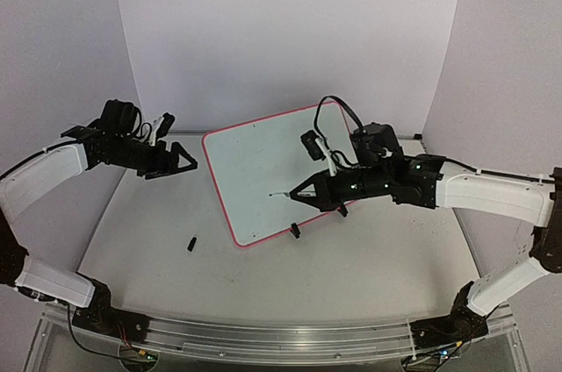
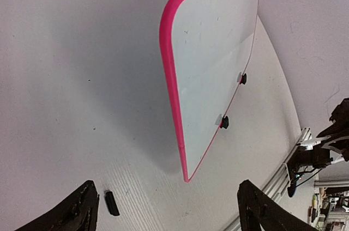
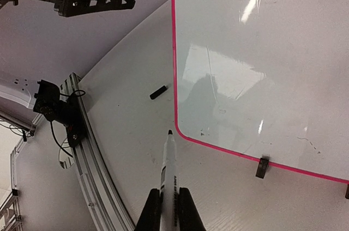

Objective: Write a sentence on the whiteboard
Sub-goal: Hold the whiteboard at the center of the board.

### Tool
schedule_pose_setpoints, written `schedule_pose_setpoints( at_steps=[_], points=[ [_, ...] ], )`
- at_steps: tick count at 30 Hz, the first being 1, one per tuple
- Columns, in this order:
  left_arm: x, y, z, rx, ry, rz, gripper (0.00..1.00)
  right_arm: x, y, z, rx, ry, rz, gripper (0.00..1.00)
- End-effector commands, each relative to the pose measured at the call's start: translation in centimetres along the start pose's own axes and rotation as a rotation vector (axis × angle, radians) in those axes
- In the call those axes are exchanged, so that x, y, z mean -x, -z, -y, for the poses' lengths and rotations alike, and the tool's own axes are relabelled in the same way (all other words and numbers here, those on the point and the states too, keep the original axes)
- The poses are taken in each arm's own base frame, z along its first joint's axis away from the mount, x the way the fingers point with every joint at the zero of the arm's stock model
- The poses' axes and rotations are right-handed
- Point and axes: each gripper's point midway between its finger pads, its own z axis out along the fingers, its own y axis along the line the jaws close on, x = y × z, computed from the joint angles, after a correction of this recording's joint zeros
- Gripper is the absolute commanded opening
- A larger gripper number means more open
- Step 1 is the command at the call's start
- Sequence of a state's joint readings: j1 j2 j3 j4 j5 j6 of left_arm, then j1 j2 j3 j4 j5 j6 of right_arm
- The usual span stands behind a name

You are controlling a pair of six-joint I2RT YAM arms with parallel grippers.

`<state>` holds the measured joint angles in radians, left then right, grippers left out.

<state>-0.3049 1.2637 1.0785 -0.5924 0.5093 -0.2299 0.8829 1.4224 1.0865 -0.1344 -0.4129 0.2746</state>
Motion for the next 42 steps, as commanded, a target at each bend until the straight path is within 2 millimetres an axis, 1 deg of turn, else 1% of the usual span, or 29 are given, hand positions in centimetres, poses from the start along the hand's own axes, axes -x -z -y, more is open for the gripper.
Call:
schedule_pose_setpoints(
  at_steps=[1,3,6,8,11,15,19,24,29,31,35,39,42],
  points=[
    [3.4,-0.4,2.0,-0.202,-0.065,0.070,0.85,5.6,-1.3,-1.5,0.031,0.067,0.165,0.00],
    [4.4,-0.6,2.3,-0.233,-0.081,0.103,0.84,6.7,-2.2,-1.6,0.040,0.078,0.197,0.00],
    [5.4,-0.9,2.8,-0.280,-0.120,0.136,0.82,8.4,-3.4,-2.0,0.071,0.097,0.245,0.00],
    [5.7,-1.4,2.6,-0.277,-0.132,0.135,0.80,9.3,-4.4,-2.1,0.085,0.104,0.263,0.00],
    [5.7,-2.4,1.9,-0.270,-0.136,0.118,0.74,10.5,-5.9,-2.2,0.100,0.114,0.282,0.00],
    [6.1,-3.5,1.5,-0.281,-0.138,0.099,0.62,11.4,-7.7,-2.1,0.119,0.124,0.294,0.00],
    [6.3,-3.9,1.7,-0.310,-0.145,0.097,0.50,11.8,-9.3,-2.0,0.137,0.127,0.297,0.00],
    [6.0,-4.5,1.5,-0.322,-0.142,0.088,0.37,12.0,-11.0,-1.5,0.121,0.140,0.299,0.00],
    [6.1,-5.2,1.4,-0.343,-0.131,0.079,0.34,11.9,-12.2,-0.9,0.096,0.144,0.297,0.00],
    [6.1,-5.6,1.3,-0.352,-0.123,0.073,0.32,11.8,-12.6,-0.5,0.078,0.144,0.298,0.00],
    [5.8,-6.0,1.1,-0.363,-0.118,0.061,0.25,11.8,-13.1,0.0,0.057,0.144,0.299,0.00],
    [5.5,-6.2,1.1,-0.373,-0.131,0.055,0.12,11.5,-13.4,0.3,0.046,0.148,0.295,0.00],
    [5.1,-6.6,1.0,-0.390,-0.136,0.045,0.05,11.4,-13.5,0.2,0.036,0.158,0.295,0.00]
  ],
)
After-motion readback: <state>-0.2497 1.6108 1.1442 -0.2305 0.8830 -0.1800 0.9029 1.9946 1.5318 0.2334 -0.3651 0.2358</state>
